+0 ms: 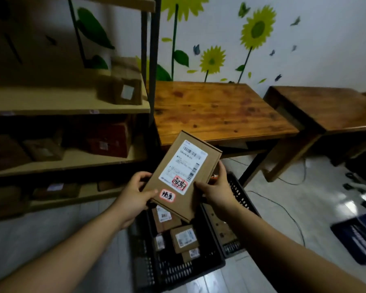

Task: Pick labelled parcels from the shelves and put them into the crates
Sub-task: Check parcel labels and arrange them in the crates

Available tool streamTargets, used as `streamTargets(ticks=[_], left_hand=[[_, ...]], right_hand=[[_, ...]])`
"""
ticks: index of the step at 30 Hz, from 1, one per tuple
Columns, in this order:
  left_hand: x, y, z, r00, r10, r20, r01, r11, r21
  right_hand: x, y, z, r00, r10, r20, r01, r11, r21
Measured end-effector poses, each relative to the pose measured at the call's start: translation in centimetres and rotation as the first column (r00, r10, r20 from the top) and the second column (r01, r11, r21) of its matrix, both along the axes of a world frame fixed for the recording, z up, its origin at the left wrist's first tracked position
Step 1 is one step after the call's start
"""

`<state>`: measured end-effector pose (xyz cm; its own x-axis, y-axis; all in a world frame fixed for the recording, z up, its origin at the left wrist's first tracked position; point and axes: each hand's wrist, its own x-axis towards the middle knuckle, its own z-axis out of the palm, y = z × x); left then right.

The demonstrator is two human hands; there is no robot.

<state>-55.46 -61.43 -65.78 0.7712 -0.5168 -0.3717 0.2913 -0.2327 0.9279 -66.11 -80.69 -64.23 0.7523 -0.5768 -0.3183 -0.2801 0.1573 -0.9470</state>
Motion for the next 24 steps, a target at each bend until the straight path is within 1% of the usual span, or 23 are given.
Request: streamTargets(ticks=[3, 5, 6, 8, 11, 13, 15, 16, 17, 18, 20, 22, 24], left_hand=[[-2.8, -4.0, -2.9, 0.991, 0.093, -0.091, -0.093, 0.996, 0.004], [-3.9, -6.5, -5.1, 0.986, 0.114, -0.118, -0.110, 0.993, 0.036], [-4.5, -7.5, -6.3, 0.983, 0.127, -0.128, -0.121, 0.991, 0.056], [-5.7, -9.1, -9.2, 0.977, 0.179, -0.113, -0.168, 0.980, 0.103], [-7.1, -10.7, -14.9, 0.935, 0.353, -0.042, -0.340, 0.922, 0.185], [-8.2, -11.6, -19.6, 0.916, 0.401, -0.012, -0.390, 0.898, 0.202], [-9.2, -12.5, -25.4, 0.936, 0.351, -0.011, -0.342, 0.919, 0.195], [-9.7, -12.8, -28.6, 0.955, 0.297, 0.001, -0.292, 0.938, 0.187], [-10.1, -12.9, -31.8, 0.973, 0.230, 0.023, -0.230, 0.955, 0.187], [-10.4, -13.1, -34.9, 0.984, 0.171, 0.047, -0.177, 0.968, 0.180], [-10.9, -12.8, -41.1, 0.992, 0.063, 0.112, -0.081, 0.982, 0.172], [-11.1, -12.6, -47.0, 0.987, -0.039, 0.155, 0.007, 0.979, 0.205], [-10.7, -12.6, -52.1, 0.975, -0.136, 0.177, 0.087, 0.962, 0.259]], right_hand=[[-1.7, -5.9, -3.4, 1.000, 0.019, -0.021, -0.019, 1.000, -0.023], [-3.0, -9.6, -6.4, 0.999, 0.006, -0.046, -0.007, 1.000, -0.030], [-3.8, -10.9, -7.8, 0.998, 0.030, -0.053, -0.031, 0.999, -0.021], [-5.6, -12.7, -11.0, 0.992, 0.078, -0.096, -0.081, 0.996, -0.031], [-7.7, -13.6, -17.4, 0.963, 0.101, -0.248, -0.130, 0.986, -0.105], [-8.5, -13.2, -22.7, 0.933, 0.116, -0.340, -0.188, 0.964, -0.186], [-9.0, -12.9, -29.1, 0.893, 0.132, -0.430, -0.290, 0.900, -0.325], [-9.3, -12.8, -32.4, 0.867, 0.148, -0.476, -0.357, 0.852, -0.383], [-9.5, -12.6, -35.6, 0.836, 0.162, -0.524, -0.413, 0.814, -0.407], [-9.7, -12.4, -38.5, 0.816, 0.171, -0.552, -0.445, 0.796, -0.411], [-10.2, -11.9, -44.2, 0.780, 0.204, -0.592, -0.489, 0.789, -0.373], [-10.4, -11.6, -49.3, 0.735, 0.217, -0.643, -0.544, 0.754, -0.368], [-10.0, -11.5, -53.4, 0.712, 0.218, -0.668, -0.576, 0.725, -0.377]])
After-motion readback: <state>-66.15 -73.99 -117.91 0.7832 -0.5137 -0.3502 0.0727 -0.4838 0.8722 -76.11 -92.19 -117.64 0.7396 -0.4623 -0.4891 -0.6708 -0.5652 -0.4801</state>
